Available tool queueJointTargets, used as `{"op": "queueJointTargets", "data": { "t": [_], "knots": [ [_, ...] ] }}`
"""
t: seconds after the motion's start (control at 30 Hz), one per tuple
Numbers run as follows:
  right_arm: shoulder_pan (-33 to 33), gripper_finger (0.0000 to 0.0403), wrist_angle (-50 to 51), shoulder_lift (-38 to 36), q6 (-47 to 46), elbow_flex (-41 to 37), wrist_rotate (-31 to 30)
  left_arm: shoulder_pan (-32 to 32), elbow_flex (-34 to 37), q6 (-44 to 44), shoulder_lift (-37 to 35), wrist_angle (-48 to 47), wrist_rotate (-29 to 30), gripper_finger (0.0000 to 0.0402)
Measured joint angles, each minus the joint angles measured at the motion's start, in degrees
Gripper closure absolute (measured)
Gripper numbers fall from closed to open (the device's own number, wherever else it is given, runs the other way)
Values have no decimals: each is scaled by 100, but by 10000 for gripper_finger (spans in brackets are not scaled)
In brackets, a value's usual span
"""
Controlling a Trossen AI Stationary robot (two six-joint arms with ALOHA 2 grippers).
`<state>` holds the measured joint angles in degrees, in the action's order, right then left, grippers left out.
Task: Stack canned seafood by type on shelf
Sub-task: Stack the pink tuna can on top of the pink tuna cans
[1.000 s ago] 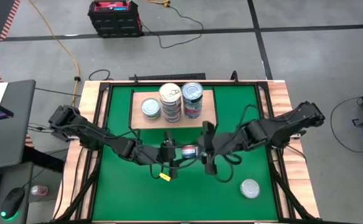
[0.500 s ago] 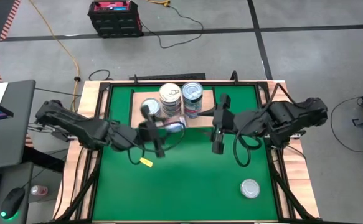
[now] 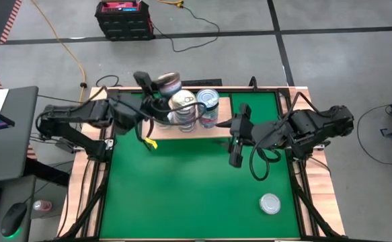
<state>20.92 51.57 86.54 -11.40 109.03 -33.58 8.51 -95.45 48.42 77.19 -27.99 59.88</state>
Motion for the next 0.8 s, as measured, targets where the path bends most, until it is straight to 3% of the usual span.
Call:
{"op": "queueJointTargets", "data": {
  "t": [0.37, 0.8],
  "knots": [
    [3, 137, 15, -1, -422, -32, -171, -476, -32, 2009, 52, -308, -2072, 211],
    [-8, 137, -291, 7, -677, -398, -260, -1382, -29, 2622, 71, -611, -3463, 211]
  ]
}}
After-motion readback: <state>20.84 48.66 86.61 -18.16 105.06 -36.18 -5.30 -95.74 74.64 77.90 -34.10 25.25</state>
